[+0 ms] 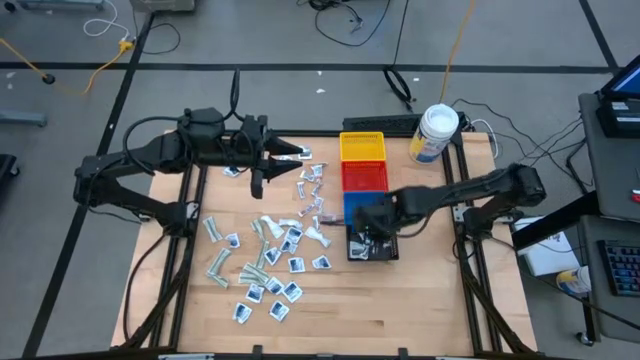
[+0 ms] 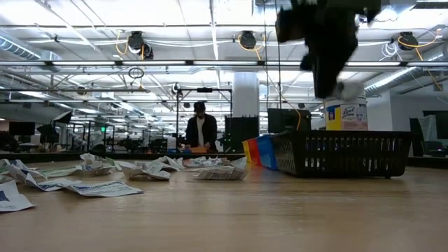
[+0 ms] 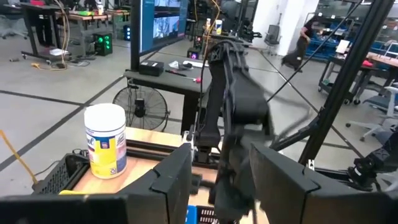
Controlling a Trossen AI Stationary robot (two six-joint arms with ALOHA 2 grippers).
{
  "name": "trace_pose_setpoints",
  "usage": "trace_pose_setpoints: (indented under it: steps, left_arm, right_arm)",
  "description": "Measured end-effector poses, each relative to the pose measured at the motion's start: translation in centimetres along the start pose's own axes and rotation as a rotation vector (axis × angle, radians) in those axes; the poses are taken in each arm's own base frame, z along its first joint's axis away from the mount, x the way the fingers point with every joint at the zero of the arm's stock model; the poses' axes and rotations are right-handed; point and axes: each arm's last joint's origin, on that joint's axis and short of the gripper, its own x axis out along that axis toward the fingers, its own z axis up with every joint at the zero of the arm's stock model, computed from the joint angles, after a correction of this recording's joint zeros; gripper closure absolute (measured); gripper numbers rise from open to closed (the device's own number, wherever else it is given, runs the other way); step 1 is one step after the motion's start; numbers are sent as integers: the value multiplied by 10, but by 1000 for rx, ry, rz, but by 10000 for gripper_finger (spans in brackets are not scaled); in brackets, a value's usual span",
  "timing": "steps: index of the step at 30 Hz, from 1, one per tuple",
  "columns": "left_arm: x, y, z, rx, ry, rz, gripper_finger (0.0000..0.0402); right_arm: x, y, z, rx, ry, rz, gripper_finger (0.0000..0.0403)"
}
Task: Pick & Place First Aid Supplies
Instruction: Put the black towelette pack into the black bin
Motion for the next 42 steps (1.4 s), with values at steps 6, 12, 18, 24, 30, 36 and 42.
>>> trace_pose_setpoints:
  steps: [6,12,18,24,30,36,42]
  left_arm:
    - [0,0,0,-1,0,0,233]
    - [0,0,0,-3,1,-1,233]
    - [0,0,-1,-11,11,1,233]
    - [0,1,-6,-54,61,10,234]
    - [-3,9,-17,-252,165,122,234]
    - [-9,18,-34,-523,321,238,234]
    - [-21,24,-54,-770,506,409,234]
  right_arm:
    - [44,-6,-22,-2,-7,2,403]
    - [50,-9,-26,-23,-20,-66,390]
    - [43,-7,-19,-12,-24,12,287]
    - [25,-8,-11,-1,-166,45,156]
    - [-14,-9,13,23,-552,147,100]
    - [-64,-4,30,-38,-986,242,96]
    - [-98,-1,36,-91,-1280,284,100]
